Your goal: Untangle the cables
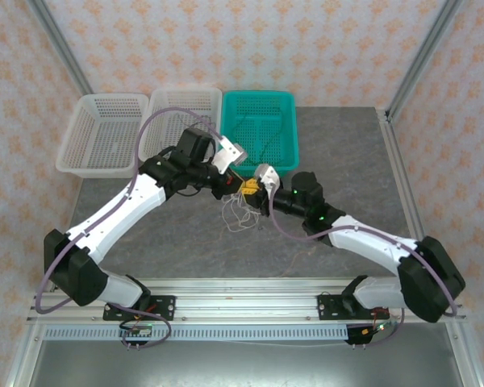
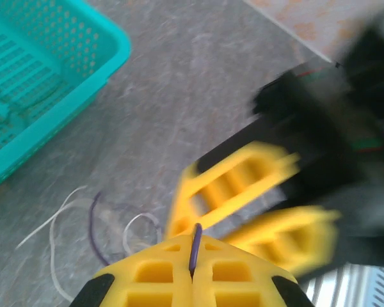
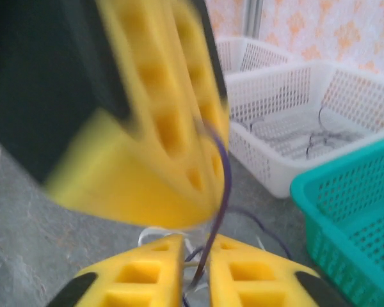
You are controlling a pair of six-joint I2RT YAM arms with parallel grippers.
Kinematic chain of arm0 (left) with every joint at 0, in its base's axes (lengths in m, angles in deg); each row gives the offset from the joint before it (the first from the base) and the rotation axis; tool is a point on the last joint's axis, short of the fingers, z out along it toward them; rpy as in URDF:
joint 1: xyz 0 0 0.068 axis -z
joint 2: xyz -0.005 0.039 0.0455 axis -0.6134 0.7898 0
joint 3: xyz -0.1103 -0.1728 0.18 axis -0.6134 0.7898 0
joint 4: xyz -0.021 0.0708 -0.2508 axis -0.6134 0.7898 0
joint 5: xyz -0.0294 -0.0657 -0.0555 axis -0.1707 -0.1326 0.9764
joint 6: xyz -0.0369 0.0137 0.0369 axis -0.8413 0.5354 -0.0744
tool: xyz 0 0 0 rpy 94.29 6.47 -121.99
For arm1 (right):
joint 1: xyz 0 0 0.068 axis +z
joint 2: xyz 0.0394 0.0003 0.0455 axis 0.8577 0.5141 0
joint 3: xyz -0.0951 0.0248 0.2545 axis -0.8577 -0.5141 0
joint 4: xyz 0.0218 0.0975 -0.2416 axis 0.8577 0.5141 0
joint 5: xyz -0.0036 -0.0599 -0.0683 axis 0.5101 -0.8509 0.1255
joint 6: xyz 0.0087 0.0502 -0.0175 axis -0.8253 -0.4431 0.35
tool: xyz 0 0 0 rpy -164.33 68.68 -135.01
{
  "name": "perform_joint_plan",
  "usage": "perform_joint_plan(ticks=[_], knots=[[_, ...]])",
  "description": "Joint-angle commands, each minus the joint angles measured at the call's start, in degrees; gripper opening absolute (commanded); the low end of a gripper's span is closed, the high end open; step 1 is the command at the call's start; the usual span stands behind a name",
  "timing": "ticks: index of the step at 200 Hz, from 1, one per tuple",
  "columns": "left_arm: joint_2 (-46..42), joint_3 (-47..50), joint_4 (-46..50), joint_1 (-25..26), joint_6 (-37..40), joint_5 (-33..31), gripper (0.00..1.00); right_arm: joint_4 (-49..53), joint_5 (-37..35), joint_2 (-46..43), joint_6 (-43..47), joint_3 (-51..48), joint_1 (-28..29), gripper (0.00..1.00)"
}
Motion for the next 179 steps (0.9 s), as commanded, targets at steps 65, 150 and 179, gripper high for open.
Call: perform_joint_plan(ticks=[65,150,179], knots=[[-8.4,-12.1,-4.8,1.8,0.6,-5.4,0.00,8.8,-0.3,0.4,3.1,-11.6,-0.1,0.15],[-8.1,-11.7,-4.8,0.8,-1.4,-9.1,0.00,17.5,-2.4,-23.9,-0.5,-13.0,-0.1,0.37],[-8.0,-6.9,-5.2,1.6,-2.6,-8.2,0.00,20.4,-1.8,-31.8,-2.4,-9.8,-0.1,0.44]])
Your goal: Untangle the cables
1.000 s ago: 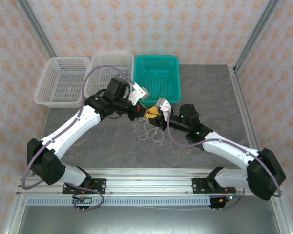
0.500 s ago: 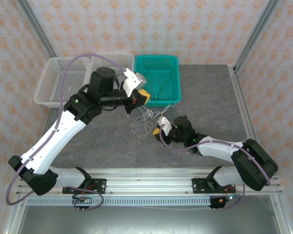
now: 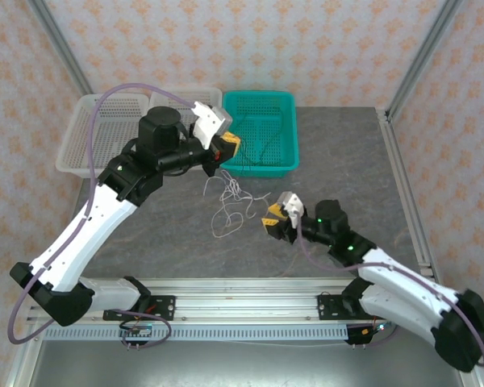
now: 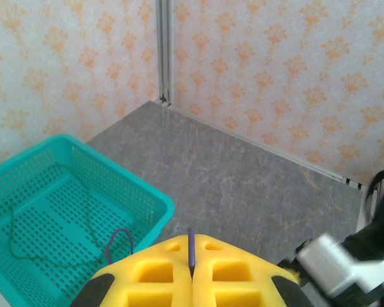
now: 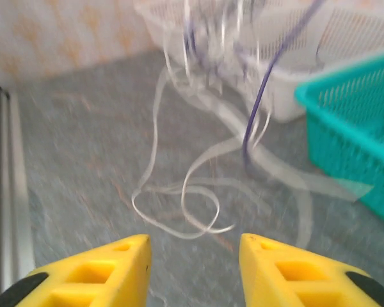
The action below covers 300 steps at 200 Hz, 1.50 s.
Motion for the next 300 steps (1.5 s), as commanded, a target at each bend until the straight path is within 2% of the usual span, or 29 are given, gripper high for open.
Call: perform_joint_plan(ticks=[1,33,67,82,110,145,184,220,244,300], knots=[[0.4,3.4,1.1,0.7,-1.4,0.6,0.00,3.4,0.4,-3.6,-2.0,3.5,0.0,0.44],[-0.4,7.7,-1.4,1.2,-2.8,0.9,0.00,-6.5,3.1,3.1,-4.1,6.2,0.0,0.45],[-0.9,8.8,-2.7,1.6,-4.1,1.2,0.00,-19.7,1.0,15.3,-4.0,6.9,0.2,0.45],[-1.3,8.9,-2.8,1.7,-4.2,1.8,0.00,-22.9,0.7,20.1,-2.7,8.1,0.2,0.45],[-1.5,8.7,-2.8,1.9,-4.2,3.5,0.00,-26.2,4.9,29.4,-1.8,12.0,0.2,0.44],[-2.0,8.3,-2.8,1.9,-4.5,4.3,0.00,-33.4,2.4,37.3,-4.3,14.2,0.3,0.39],[-3.8,7.3,-4.9,1.9,-5.2,3.7,0.00,-32.4,3.0,43.2,-3.5,15.3,1.2,0.34],[-6.2,5.0,-10.0,1.8,-6.6,-0.5,0.00,-27.3,4.1,44.8,-1.7,13.2,1.5,0.22],[-6.6,1.3,-11.0,1.6,-6.7,-3.5,0.00,-21.7,8.4,44.6,1.2,10.9,1.8,0.25],[-5.2,-10.3,-12.0,1.0,-6.9,-14.6,0.00,-17.0,8.9,43.2,5.0,5.5,1.8,0.26]])
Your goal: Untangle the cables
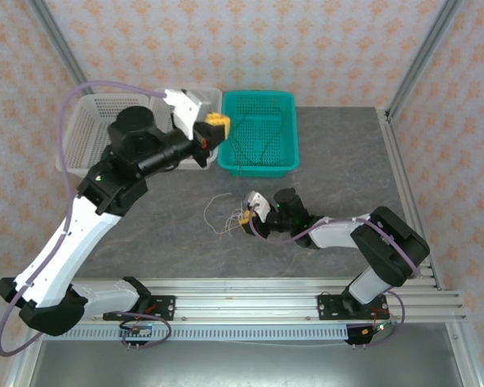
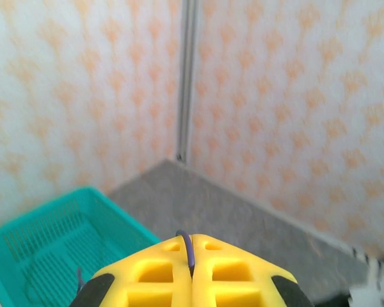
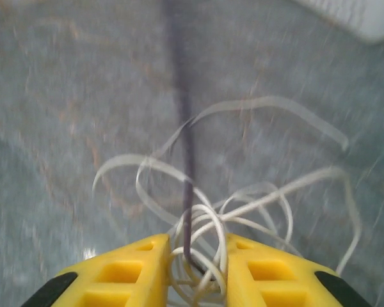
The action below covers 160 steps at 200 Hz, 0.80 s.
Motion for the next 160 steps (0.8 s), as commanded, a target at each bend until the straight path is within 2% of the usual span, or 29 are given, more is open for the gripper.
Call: perform_joint_plan(ticks=[1,35,51,63,83,128,160], knots=[[-0.6,-5.2,-5.0,-0.3,-0.9,-7.1,0.00,2.9,2.2,-1.0,2.7,-1.4,0.4,0.26],[1.9,-11.8,-1.8,-0.5,1.4,-15.3,0.00,2.8,2.7,-0.9,2.5,-2.0,0.4,0.26],[3.9,-15.3,2.0,-1.6,3.5,-21.0,0.00,3.2,2.7,-2.0,2.3,-2.6,0.4,0.26],[5.5,-17.5,3.4,-3.1,5.0,-22.8,0.00,3.8,2.9,-3.6,1.9,-3.3,0.4,0.26],[7.4,-17.8,0.1,-6.9,6.0,-21.7,0.00,4.8,3.0,-8.8,0.4,-4.5,0.5,0.30],[16.0,-22.2,-0.3,-15.1,10.6,-19.8,0.00,12.2,-2.0,-26.9,-3.1,-5.0,0.4,0.56],[23.6,-24.8,-1.4,-19.4,10.1,-15.8,0.00,15.2,-6.4,-37.9,-6.9,-5.2,0.5,0.64]])
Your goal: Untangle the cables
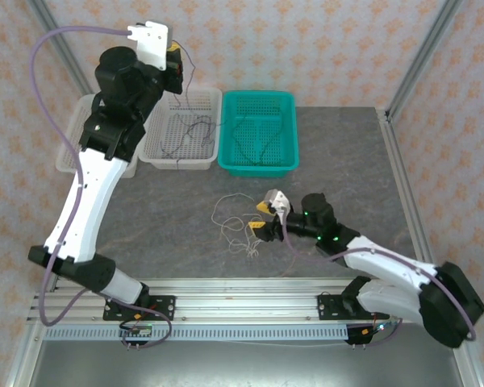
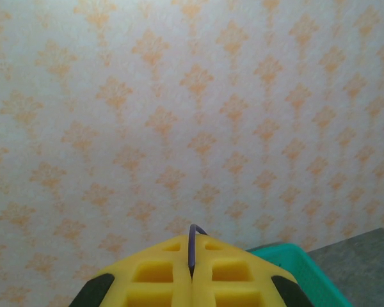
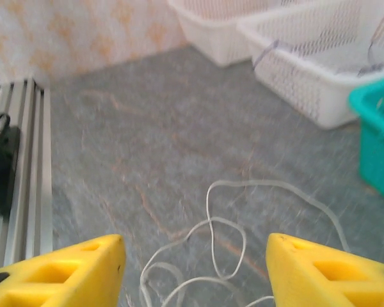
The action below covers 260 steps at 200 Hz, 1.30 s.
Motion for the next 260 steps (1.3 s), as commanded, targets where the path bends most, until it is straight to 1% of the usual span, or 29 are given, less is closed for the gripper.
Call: perform_joint_plan(ticks=[1,23,46,79,83,101,108,113,121,132,143,153,161,171,183,200,211,219,242,260], knots=[[4.7,-3.2,-1.6,-2.6,1.6,2.8,0.00,3.5,-4.7,-6.3,-4.1,-0.4,0.4,0.64],[9.9,-4.3,-1.9,-4.8,1.4,3.1,0.00,3.6,-7.1,-10.9,-7.2,-0.3,0.4,0.65],[14.5,-4.3,-2.3,-7.1,1.0,2.8,0.00,3.8,-8.9,-13.7,-8.8,-0.2,0.4,0.65],[19.2,-2.2,-3.3,-10.2,-3.7,2.9,0.00,5.8,-9.8,-15.8,-8.7,-0.2,0.4,0.65],[19.6,-1.9,-3.1,-10.4,-4.3,2.9,0.06,5.8,-9.9,-15.9,-8.8,-0.2,0.4,0.65],[21.4,-1.2,-1.6,-10.5,-5.2,3.8,0.49,6.0,-10.1,-16.1,-8.7,-0.2,0.4,0.65],[21.4,-0.8,-1.4,-10.4,-6.1,3.8,0.62,6.3,-10.0,-16.0,-8.5,-0.1,0.4,0.65],[21.0,-0.3,-1.5,-10.5,-7.0,3.7,0.69,6.4,-10.2,-16.0,-8.4,0.0,0.4,0.66],[19.7,1.0,-2.4,-10.5,-8.6,3.6,0.77,6.8,-10.5,-15.9,-8.4,0.3,0.4,0.66],[17.1,2.8,-4.0,-10.4,-11.1,3.7,0.82,7.6,-11.5,-15.8,-8.5,0.7,0.4,0.66],[14.0,4.7,-5.4,-10.1,-14.5,3.9,0.83,7.8,-12.9,-15.6,-8.8,0.7,0.4,0.67],[11.3,6.5,-6.5,-9.7,-19.1,4.3,0.82,7.8,-14.5,-15.2,-9.4,0.4,0.4,0.68],[8.9,7.8,-7.1,-9.0,-22.4,5.3,0.82,8.0,-15.9,-14.5,-9.9,0.3,0.4,0.68],[5.9,9.3,-6.4,-7.5,-24.6,6.8,0.81,8.9,-16.9,-13.6,-10.8,0.6,0.4,0.68],[2.9,10.1,-2.5,-4.9,-25.0,8.4,0.81,9.4,-17.8,-12.5,-12.3,0.6,0.4,0.69],[-0.4,11.6,6.6,-0.2,-23.4,9.7,0.79,10.0,-19.1,-10.7,-14.9,0.5,0.4,0.71],[-2.3,14.1,11.7,3.1,-23.0,9.5,0.77,10.0,-19.8,-9.6,-16.6,0.5,0.4,0.71],[-4.1,17.1,14.3,5.1,-24.3,8.8,0.75,9.8,-19.9,-8.9,-17.4,0.5,0.4,0.71],[-9.4,30.0,15.8,10.2,-34.8,3.2,0.65,8.8,-19.2,-6.3,-18.3,0.8,0.4,0.71],[-12.6,40.2,15.9,13.0,-48.2,-1.5,0.56,8.4,-18.5,-4.8,-18.4,1.1,0.4,0.71]])
